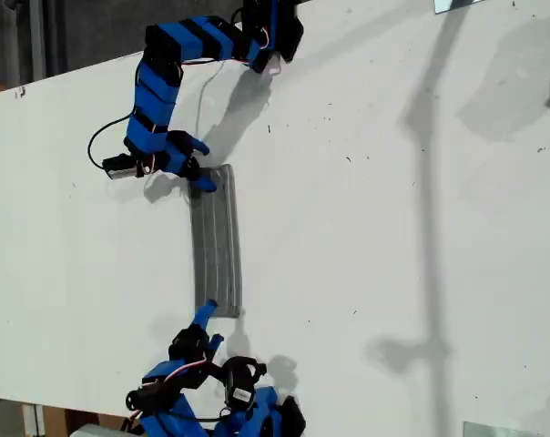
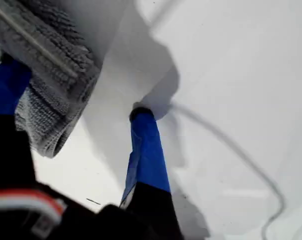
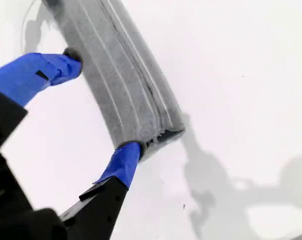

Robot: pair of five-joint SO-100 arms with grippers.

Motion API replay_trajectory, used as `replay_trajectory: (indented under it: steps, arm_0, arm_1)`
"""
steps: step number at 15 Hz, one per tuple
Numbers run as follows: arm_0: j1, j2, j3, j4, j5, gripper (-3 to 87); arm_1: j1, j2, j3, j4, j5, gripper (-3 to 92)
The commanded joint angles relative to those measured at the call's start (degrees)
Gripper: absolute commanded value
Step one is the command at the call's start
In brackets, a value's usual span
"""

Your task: Grasp corners of a square towel and fold twice.

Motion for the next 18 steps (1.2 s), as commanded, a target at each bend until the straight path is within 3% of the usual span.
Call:
replay_trajectory:
  steps: [1,5,8,9,12,15,18]
  arm_0:
    - [4.57,17.14,11.25,-1.76,-6.59,32.9]
    - [14.50,61.61,45.00,-2.90,-23.64,29.2]
    - [20.57,68.03,50.98,-4.22,-30.06,29.0]
    - [21.36,70.05,52.03,-4.66,-30.41,30.1]
    - [21.36,71.54,53.35,-5.54,-30.06,35.2]
    - [21.71,72.42,55.11,-6.94,-29.79,45.5]
    - [21.53,72.51,55.72,-7.38,-29.53,47.0]
  arm_1:
    - [-1.76,7.47,9.49,-3.08,-0.18,26.9]
    - [-1.23,24.87,31.38,-8.96,2.99,31.4]
    - [-0.53,33.05,44.47,-12.92,6.94,30.5]
    - [-0.09,36.65,49.31,-14.24,8.61,27.4]
    - [0.97,48.52,59.33,-14.94,12.39,0.0]
    - [-2.46,54.40,57.92,-10.28,17.75,0.0]
    - [-6.68,66.01,45.79,1.67,18.37,-0.1]
